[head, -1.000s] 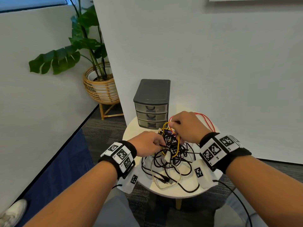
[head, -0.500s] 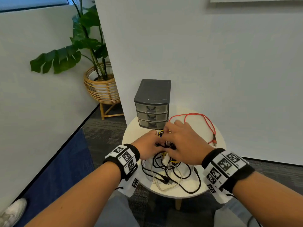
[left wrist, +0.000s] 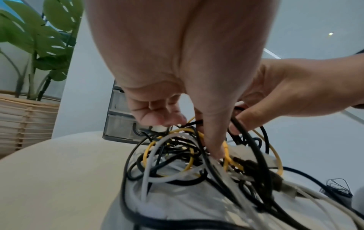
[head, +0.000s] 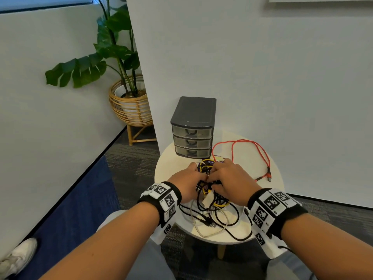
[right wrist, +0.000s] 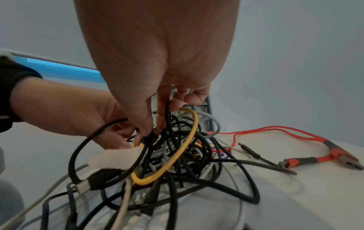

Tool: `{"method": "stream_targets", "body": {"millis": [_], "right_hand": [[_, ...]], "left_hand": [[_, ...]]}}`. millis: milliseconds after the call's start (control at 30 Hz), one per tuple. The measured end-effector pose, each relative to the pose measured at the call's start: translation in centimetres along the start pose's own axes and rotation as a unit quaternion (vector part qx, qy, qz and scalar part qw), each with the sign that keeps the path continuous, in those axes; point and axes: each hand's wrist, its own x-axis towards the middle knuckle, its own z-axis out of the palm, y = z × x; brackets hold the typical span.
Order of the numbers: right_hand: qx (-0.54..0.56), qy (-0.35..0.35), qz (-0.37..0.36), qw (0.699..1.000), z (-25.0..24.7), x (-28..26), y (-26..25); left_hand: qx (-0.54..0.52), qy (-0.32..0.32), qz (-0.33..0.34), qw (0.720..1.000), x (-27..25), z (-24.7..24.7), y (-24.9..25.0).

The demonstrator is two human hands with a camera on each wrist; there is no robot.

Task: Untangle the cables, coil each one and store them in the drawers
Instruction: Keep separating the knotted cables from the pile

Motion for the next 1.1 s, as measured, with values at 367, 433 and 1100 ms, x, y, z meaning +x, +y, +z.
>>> {"method": "stream_targets", "body": {"millis": [367,433,1100], "right_hand": [[0.125,0.072,0.041,0.989,1.2,0.8,1.1],[0.196,0.077,0.055,0.976,1.1,1.1,1.2],[0.192,-0.048,0.106,0.975,-0.6,1.3,0.8]], "left_hand": [[-0.12,0.082,0.062,0.987,0.2,0.2,-1.5],[-0.149,0.092,0.053,0.983,0.2,0.3,-1.5],[-0.058,0.069,-0.048,0.995,0.3,-0.5,-1.9]]}}
